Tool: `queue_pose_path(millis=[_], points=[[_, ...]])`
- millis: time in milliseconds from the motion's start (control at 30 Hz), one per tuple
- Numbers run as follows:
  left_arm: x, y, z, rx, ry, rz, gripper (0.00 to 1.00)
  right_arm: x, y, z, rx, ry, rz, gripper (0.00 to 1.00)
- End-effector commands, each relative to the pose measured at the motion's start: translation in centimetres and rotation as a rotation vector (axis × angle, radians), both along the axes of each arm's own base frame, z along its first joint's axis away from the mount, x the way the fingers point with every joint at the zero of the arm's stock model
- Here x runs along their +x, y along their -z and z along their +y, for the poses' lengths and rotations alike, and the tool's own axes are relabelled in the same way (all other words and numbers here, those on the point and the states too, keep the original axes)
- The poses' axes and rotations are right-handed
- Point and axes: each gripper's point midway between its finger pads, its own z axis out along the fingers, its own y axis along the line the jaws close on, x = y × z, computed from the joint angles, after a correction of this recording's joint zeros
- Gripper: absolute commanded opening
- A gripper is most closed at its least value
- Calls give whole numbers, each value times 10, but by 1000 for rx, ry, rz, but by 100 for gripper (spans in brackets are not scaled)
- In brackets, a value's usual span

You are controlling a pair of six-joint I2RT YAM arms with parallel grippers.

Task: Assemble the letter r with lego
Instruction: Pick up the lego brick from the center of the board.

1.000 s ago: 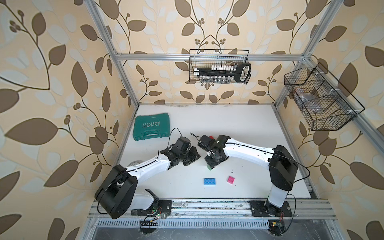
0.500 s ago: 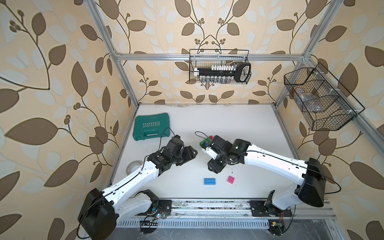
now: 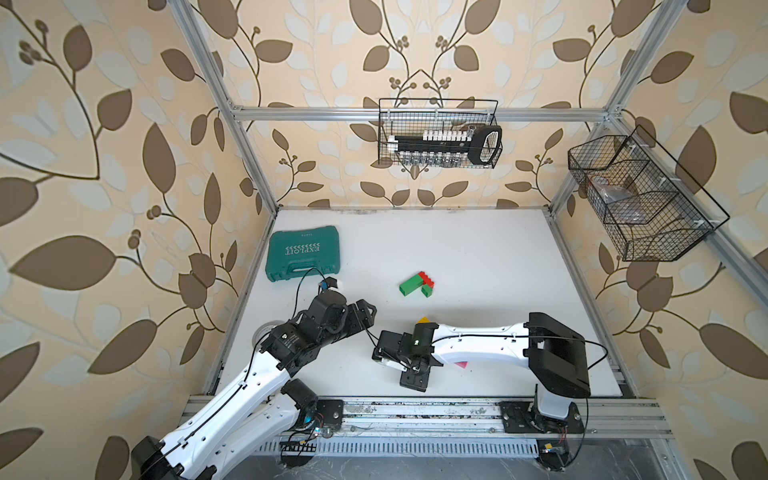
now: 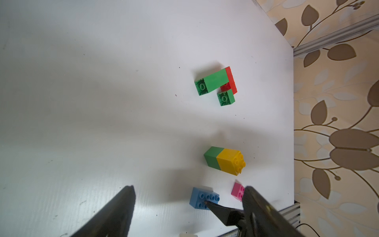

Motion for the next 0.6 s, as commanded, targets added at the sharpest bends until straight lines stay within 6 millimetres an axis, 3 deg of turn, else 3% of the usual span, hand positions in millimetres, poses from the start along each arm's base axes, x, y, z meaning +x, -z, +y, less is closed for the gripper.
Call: queue_pose_path(millis=[0,467,567], points=[[-3,-3,11,52,-5,-36,85,16,-19,11,51,-3,-87,69],[-1,7,6,52,8,-9,86,48,-10,-14,15,147,-69,65],[-1,9,4,47,13,-3,86,47,-7,-11,19,142,-50,64]])
